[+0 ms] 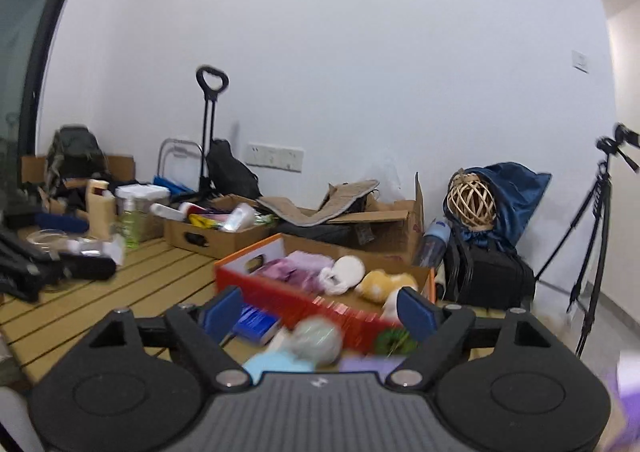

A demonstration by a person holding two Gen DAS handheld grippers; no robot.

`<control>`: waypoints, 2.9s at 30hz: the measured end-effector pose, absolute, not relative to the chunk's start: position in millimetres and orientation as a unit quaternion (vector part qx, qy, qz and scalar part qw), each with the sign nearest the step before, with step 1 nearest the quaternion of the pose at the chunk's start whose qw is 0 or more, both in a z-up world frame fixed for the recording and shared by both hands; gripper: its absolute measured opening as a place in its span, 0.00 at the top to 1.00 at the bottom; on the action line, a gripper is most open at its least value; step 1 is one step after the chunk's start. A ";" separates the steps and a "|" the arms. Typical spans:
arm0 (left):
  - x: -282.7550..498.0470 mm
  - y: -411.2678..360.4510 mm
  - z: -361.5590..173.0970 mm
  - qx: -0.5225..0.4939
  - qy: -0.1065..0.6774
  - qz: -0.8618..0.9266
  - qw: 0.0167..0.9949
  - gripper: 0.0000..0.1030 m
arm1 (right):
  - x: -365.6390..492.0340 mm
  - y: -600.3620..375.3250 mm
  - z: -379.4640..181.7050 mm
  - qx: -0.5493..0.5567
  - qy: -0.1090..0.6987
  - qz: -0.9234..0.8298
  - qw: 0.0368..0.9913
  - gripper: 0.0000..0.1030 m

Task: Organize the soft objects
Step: 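Grasp the clear iridescent ball with the right gripper while the left grasps a small white item, then carry the iridescent ball and white item into the box and open both grippers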

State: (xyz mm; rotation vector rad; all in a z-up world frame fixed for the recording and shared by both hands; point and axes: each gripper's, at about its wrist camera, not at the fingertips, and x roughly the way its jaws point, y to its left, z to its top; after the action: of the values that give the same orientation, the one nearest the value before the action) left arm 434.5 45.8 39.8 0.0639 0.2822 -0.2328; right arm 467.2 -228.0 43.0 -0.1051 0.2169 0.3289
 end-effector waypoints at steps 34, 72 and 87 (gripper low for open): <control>646.6 -35.9 -52.8 0.028 0.258 -0.191 0.947 0.89 | 634.5 -238.0 -26.6 0.127 0.240 0.160 0.949 0.36; 647.9 -14.0 42.8 -0.073 0.118 -0.181 0.974 0.87 | 641.2 -259.3 31.0 0.141 0.133 0.154 0.969 0.94; 786.3 -18.4 -9.0 -0.141 0.253 -0.105 0.951 0.33 | 805.4 -257.3 -26.8 0.223 0.241 0.087 0.941 0.65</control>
State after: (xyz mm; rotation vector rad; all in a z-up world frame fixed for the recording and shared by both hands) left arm 786.3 -18.4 -9.0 -0.2865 0.5144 -0.2138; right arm 805.4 -257.3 -26.8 0.4551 0.4912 0.1778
